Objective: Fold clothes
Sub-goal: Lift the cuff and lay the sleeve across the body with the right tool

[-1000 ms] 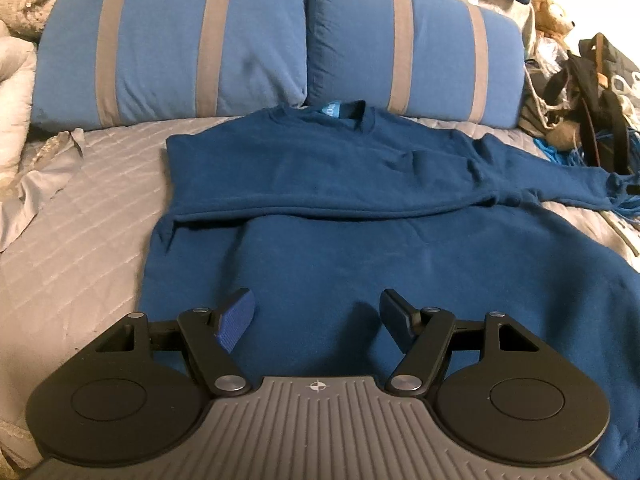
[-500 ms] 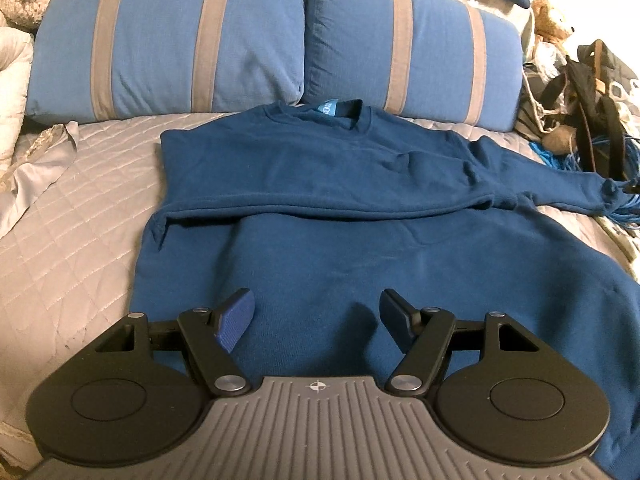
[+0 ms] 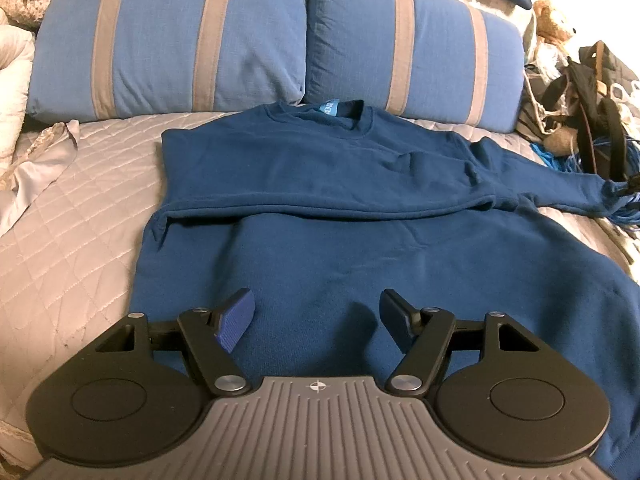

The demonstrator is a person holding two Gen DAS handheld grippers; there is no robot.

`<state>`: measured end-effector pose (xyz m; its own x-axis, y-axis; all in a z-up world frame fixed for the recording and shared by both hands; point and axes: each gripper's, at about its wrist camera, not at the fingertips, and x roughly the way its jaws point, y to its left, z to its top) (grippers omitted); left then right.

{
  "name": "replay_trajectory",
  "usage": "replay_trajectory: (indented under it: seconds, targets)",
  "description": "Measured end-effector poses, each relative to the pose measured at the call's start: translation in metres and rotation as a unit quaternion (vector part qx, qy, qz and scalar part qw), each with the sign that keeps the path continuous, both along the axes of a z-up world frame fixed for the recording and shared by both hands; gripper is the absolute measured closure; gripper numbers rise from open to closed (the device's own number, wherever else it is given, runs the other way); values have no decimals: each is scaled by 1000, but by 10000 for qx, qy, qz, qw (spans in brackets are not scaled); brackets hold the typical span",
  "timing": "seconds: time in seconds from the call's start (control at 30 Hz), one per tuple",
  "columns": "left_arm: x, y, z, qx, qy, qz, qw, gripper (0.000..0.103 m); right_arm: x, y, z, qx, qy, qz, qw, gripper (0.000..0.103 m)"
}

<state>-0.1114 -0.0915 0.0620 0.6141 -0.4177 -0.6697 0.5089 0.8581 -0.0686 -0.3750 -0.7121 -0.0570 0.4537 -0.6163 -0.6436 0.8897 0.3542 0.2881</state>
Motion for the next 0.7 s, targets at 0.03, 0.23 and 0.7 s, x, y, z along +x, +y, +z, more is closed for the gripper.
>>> replay_trajectory:
  seconds: [0.03, 0.23, 0.7]
  targets:
    - [0, 0, 0, 9, -5, 2, 10000, 34, 3, 1, 1, -86, 138, 18, 9999, 80]
    - [1, 1, 0, -17, 18, 0, 10000, 34, 0, 8, 9, -289, -38, 128, 9995, 86]
    - [0, -4, -2, 293, -13, 104, 9995, 34, 42, 66, 62, -1119, -437, 1409, 9827, 90]
